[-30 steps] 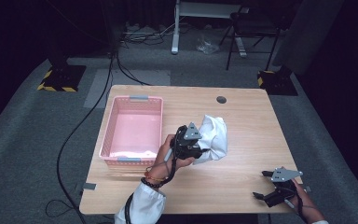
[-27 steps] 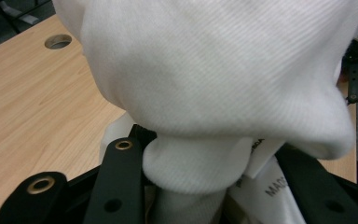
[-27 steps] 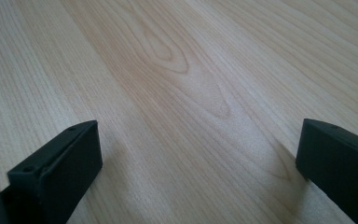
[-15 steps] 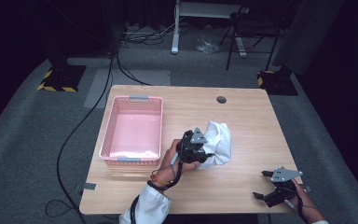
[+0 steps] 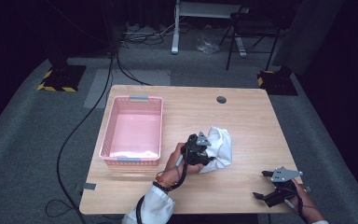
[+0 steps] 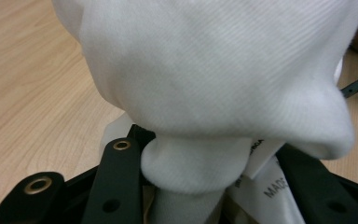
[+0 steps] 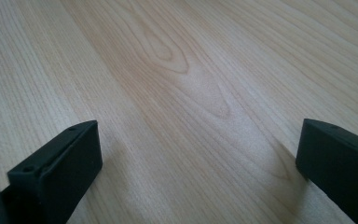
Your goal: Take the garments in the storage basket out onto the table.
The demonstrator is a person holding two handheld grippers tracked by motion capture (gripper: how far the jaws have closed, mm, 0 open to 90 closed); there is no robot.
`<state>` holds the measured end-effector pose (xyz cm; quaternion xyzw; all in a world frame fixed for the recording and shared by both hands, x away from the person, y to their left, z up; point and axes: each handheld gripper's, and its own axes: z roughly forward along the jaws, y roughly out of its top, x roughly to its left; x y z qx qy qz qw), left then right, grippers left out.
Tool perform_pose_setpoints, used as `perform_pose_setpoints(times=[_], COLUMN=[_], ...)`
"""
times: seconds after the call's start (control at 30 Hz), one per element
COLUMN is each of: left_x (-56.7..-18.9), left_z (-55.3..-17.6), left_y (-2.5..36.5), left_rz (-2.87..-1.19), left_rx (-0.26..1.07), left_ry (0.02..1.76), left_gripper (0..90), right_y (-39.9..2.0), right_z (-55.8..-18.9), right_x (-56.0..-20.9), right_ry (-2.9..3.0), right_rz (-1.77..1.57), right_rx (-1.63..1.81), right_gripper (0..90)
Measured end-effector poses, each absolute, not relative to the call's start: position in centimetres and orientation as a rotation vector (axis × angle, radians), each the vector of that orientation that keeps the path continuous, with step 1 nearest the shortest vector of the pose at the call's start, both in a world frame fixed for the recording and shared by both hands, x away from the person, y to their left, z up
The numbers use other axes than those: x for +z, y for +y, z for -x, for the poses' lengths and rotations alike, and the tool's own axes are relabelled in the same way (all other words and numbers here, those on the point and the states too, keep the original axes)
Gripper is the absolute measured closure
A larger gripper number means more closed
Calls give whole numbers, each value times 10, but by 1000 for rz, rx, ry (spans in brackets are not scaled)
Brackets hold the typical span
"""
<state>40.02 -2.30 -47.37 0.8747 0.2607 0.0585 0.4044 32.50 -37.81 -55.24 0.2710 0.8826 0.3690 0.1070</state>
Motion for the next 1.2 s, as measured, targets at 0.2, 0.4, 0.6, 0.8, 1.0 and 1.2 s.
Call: perform_pose_setpoints(times=[0.2,0.4,0.6,0.8,1.0,1.2], left_x=[-486,-495,-503,-511,-516,-520], left_z=[-404,-405,-404,-404,-404,-404], left_y=[-30,-41,-50,-57,-62,-64], left_rz=[-2249,-2273,-2313,-2356,-2387,-2390], left_rx=[125,109,108,132,147,154], left_ry=[673,669,667,669,671,678], left_gripper=[592,586,570,526,486,464], right_y=[-378,-378,-378,-378,-378,-378], right_z=[-325,-325,-325,-325,-325,-325], right_x=[-552,-552,-552,-552,-552,-552], right_ry=[2599,2599,2599,2599,2600,2600], right_rz=[-796,-796,-795,-796,-794,-794], right_rx=[1086,1086,1086,1086,1087,1087], right_gripper=[3,3,4,3,4,4])
